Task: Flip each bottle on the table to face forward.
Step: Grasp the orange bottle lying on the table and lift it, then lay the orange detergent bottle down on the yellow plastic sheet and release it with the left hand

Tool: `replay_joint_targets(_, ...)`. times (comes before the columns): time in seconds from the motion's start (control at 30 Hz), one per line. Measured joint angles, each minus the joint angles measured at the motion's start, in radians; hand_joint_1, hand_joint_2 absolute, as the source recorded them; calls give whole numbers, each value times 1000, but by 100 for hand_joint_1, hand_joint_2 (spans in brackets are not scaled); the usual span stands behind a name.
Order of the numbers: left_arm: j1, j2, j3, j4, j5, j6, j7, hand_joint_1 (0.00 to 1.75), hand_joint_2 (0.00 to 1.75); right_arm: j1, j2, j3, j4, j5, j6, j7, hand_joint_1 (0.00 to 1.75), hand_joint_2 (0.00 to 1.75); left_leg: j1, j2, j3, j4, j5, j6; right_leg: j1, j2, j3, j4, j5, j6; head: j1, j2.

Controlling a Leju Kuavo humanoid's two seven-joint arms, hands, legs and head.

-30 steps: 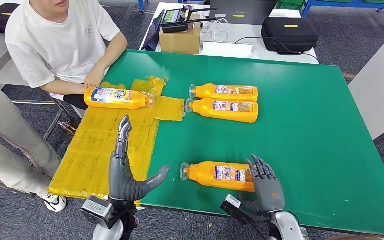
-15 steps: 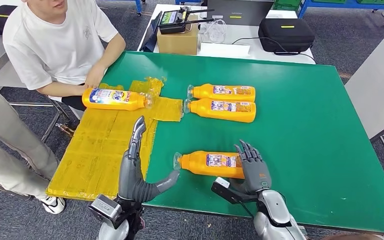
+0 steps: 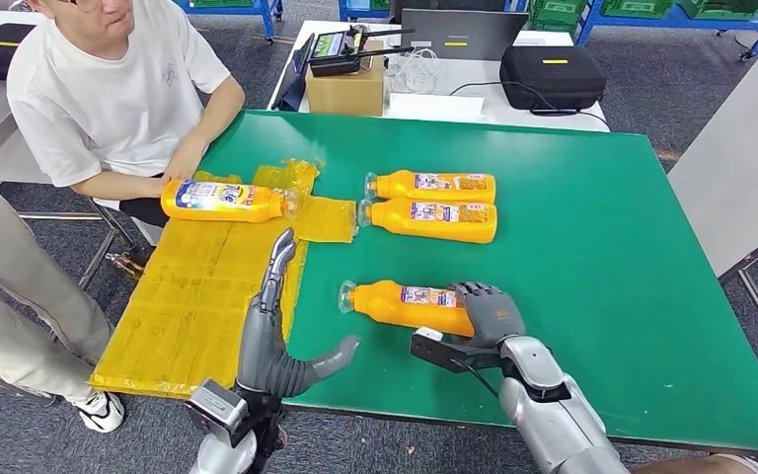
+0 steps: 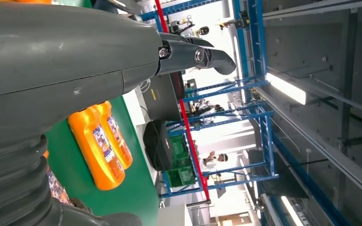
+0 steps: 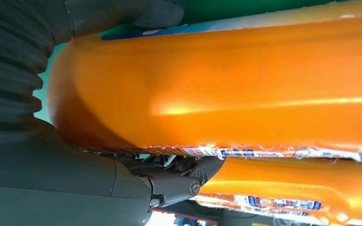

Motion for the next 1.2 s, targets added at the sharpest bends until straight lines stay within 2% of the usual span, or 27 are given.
replay_joint_targets(0.1, -10, 0, 0, 9, -2, 0, -2, 0, 175, -23, -6, 10, 29, -43, 8, -43, 175, 175, 0, 1, 4, 0, -2, 0, 0, 1, 4, 0, 0, 0, 0, 0)
replay_joint_targets(0.2, -14, 0, 0, 10, 10, -7, -6, 0, 175, -22, -7, 4, 34, -144, -16, -120, 175, 175, 0, 1, 4, 0, -2, 0, 0, 1, 6, 0, 0, 0, 0, 0)
replay_joint_targets(0.27, -11, 0, 0, 10, 30, -12, -3, 0, 175, 1, -7, -10, 13, -222, -46, -166, 173, 175, 0, 0, 3, 0, -1, 0, 0, 1, 10, 0, 0, 0, 0, 0)
replay_joint_targets(0.37, -6, 0, 3, 10, 50, -16, 4, 0, 175, 46, -3, -25, -36, -273, -76, -191, 170, 175, 1, 0, 1, 1, -1, 0, 0, 1, 11, 1, 0, 1, 0, 0)
replay_joint_targets(0.47, -1, -3, 7, 13, 95, -13, 53, 0, 175, 95, 7, -46, -88, -329, -146, -224, 173, 175, 1, -3, -3, 1, -1, 0, 1, -1, 9, 1, 0, 1, 0, 0)
replay_joint_targets(0.6, 0, -22, 19, 63, 212, 72, 142, 0, 175, 225, 71, -117, -238, -511, -312, -330, 173, 175, 1, -6, -16, 1, 0, 0, 1, -4, -2, 2, 0, 1, 0, 0)
replay_joint_targets(0.73, -20, -43, 44, 131, 321, 242, 135, 0, 175, 296, 152, -177, -386, -692, -453, -423, 173, 175, 1, -6, -21, 1, 1, -1, 1, -4, -7, 2, 0, 1, 0, 0)
replay_joint_targets(0.87, -38, -50, 61, 168, 389, 286, 124, 0, 175, 322, 209, -215, -481, -776, -504, -467, 172, 175, 1, -5, -23, 1, 1, -1, 1, -4, -9, 2, 0, 1, 0, 0)
replay_joint_targets(0.93, -45, -50, 65, 178, 415, 267, 129, 0, 175, 331, 227, -227, -512, -800, -513, -487, 166, 175, 1, -5, -24, 1, 0, -1, 0, -4, -10, 2, 0, 1, 0, 0)
replay_joint_targets(1.03, -48, -49, 64, 181, 470, 151, 144, 0, 175, 337, 247, -244, -546, -878, -523, -539, 149, 175, 0, -6, -25, 1, 0, -1, 0, -5, -11, 2, 0, 1, 0, 0)
replay_joint_targets(1.1, -48, -46, 61, 180, 479, 77, 138, 0, 175, 334, 252, -248, -560, -903, -495, -540, 149, 175, 0, -5, -26, 1, 0, -1, 0, -4, -11, 2, 0, 1, 0, 0)
replay_joint_targets(1.2, -47, -39, 57, 175, 466, -16, 124, 0, 175, 328, 252, -235, -560, -867, -415, -514, 156, 175, 0, -6, -26, 1, 0, -1, 0, -4, -12, 2, 0, 1, 0, 0)
